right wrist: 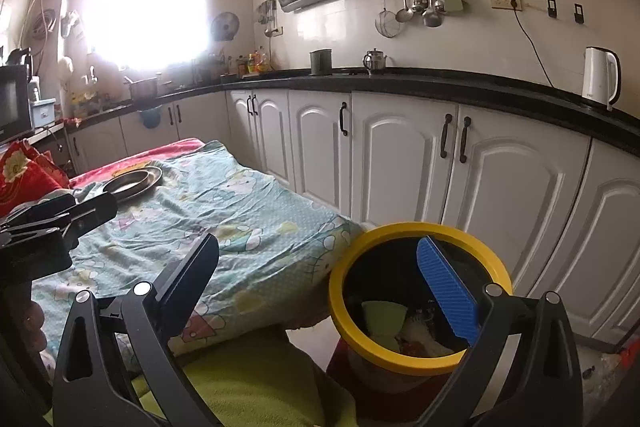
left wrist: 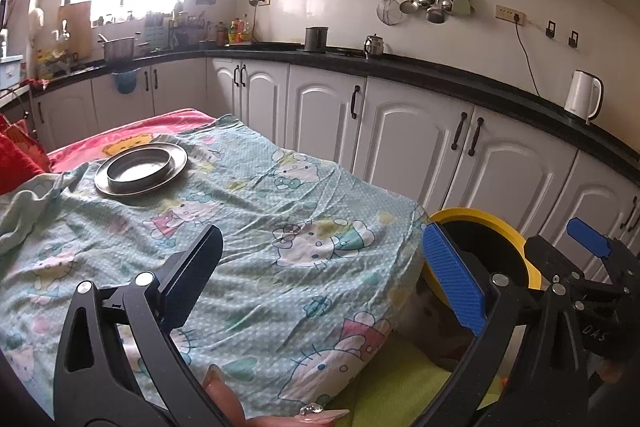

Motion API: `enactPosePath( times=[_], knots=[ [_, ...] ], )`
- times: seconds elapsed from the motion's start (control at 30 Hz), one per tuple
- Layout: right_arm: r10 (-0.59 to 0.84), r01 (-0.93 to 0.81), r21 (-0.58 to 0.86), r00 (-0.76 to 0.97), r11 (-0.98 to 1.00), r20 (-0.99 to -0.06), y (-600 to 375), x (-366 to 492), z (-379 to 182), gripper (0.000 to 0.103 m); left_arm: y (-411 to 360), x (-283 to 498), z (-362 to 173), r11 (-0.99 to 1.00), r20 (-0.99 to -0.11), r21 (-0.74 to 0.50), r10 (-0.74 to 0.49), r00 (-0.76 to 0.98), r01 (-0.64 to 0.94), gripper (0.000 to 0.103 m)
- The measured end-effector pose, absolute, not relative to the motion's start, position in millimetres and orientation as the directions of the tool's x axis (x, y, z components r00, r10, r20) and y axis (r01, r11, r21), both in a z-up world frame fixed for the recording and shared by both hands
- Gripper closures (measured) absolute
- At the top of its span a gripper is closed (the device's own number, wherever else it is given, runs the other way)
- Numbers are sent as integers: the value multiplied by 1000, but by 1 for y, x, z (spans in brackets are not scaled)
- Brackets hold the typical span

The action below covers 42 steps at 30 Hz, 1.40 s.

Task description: Collect trash

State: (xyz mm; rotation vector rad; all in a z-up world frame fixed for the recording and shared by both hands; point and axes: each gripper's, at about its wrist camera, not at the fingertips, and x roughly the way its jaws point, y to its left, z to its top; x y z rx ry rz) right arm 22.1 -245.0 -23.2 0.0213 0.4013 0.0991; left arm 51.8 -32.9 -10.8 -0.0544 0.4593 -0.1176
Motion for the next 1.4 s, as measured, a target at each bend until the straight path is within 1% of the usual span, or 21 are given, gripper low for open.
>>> enactPosePath(
  times=[1.4],
  knots=[
    [105, -95, 44, 914, 995, -392, -244, 23, -23, 6, -32, 52, -11, 991, -436, -88, -127, 891, 98, 11]
  ],
)
